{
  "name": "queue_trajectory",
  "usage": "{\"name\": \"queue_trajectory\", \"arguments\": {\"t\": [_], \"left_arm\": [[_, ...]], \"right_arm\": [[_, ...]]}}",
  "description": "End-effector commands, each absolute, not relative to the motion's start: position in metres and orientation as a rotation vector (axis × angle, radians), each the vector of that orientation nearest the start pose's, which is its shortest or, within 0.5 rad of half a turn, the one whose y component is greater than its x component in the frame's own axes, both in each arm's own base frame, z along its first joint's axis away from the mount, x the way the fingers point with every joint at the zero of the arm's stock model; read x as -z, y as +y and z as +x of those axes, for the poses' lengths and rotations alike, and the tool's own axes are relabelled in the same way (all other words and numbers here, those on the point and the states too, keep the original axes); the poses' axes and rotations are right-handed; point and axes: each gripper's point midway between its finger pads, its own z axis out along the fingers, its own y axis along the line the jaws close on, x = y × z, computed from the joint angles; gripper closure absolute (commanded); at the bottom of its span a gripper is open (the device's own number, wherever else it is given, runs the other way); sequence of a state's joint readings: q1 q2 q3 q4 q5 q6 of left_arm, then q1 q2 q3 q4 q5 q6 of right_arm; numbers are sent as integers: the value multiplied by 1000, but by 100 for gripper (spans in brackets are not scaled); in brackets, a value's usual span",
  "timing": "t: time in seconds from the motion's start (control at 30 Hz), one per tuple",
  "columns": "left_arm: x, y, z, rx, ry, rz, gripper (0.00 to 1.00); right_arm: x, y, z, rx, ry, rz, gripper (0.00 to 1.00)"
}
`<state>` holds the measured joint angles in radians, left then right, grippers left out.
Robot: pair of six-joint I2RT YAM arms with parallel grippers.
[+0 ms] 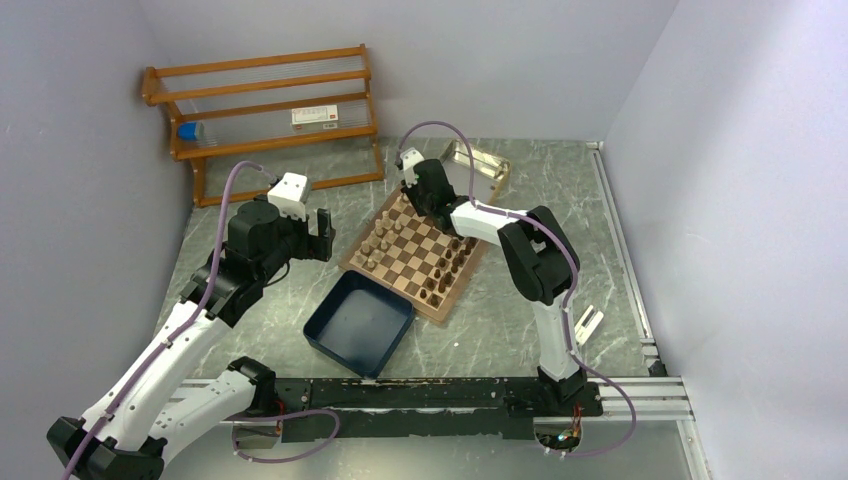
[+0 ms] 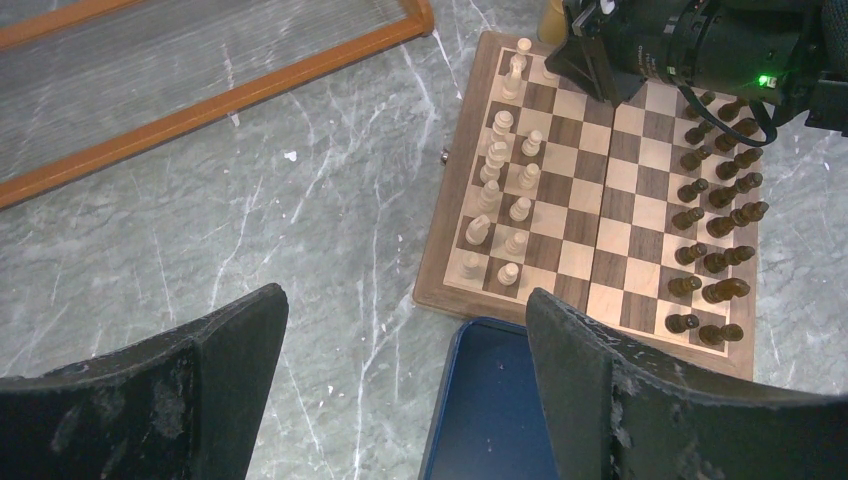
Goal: Set up the chess pieces on the board
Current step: Place the chess piece on the chessboard.
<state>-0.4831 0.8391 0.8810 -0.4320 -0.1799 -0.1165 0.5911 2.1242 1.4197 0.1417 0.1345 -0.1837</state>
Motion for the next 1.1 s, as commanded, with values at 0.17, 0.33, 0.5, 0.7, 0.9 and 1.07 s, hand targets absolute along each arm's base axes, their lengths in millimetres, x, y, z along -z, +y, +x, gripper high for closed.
{"name": "queue_trajectory", "arguments": {"t": [0.17,0.33,0.5,0.7,0.9,1.07], "left_arm": [[-254,-114,278,219,1924,227,7],[-254,-114,278,219,1926,228,7],[-254,-113,277,216,1922,226,7],[-254,-113,277,217,1923,227,7],[-255,-113,277,218,1921,227,7],[-255,-113,277,219,1920,227,7]], "right_arm": [[-52,298,492,-99,2017,-737,91],[-52,299,493,-101,2017,-736,90],[-51,301,493,-106,2021,-739,90],[-50,303,493,-102,2023,-744,90],[-46,299,492,-81,2035,-749,89],[-47,296,493,-56,2037,-744,78]]}}
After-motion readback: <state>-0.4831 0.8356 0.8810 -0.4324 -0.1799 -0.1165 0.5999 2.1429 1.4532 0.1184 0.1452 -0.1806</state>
